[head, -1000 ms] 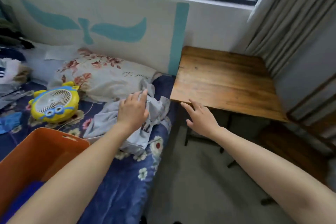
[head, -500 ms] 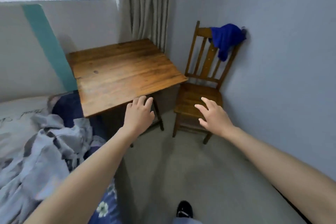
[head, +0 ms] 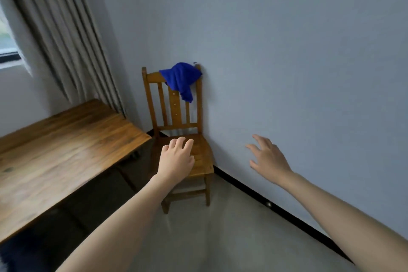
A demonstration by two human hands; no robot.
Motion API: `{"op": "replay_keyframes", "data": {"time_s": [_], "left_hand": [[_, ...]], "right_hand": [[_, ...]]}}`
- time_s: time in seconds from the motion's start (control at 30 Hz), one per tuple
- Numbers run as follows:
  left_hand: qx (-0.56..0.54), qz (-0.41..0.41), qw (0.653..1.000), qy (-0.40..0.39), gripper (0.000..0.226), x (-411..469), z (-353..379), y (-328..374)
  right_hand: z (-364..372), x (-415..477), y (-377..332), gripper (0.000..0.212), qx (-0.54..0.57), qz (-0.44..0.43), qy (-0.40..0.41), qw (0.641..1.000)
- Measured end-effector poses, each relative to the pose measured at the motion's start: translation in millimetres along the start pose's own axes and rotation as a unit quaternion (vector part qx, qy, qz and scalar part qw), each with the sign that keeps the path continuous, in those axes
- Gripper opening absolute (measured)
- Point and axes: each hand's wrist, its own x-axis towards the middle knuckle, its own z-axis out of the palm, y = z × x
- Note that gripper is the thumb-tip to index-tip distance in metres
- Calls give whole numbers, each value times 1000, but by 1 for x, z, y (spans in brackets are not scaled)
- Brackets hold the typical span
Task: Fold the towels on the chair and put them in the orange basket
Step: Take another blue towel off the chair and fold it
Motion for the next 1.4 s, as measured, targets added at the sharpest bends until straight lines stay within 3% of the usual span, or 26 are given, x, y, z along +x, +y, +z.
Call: {"op": "replay_keyframes", "data": {"time_s": [0.23,0.63,1.03,1.2,1.3,1.4], "left_hand": [[-29,-44,998,19,51,59,-3,46],[-13,-94,991,96,52,158,-28,19],[-84,-167,975,119,52,315,15,-41],[-103,-187,971,111,53,366,40,-54],[-120,-210,967,79,53,378,64,-48],[-142,-230,962,41,55,386,88,-45]], "right_hand": [[-10,40,75,49,-30,-50,62,996],[-24,164,94,50,-22,-110,112,987],[4,334,133,51,-83,-186,81,976],[36,399,137,52,-46,-159,32,986],[56,430,122,45,11,-169,-40,985],[74,471,96,43,94,-161,-54,981]]}}
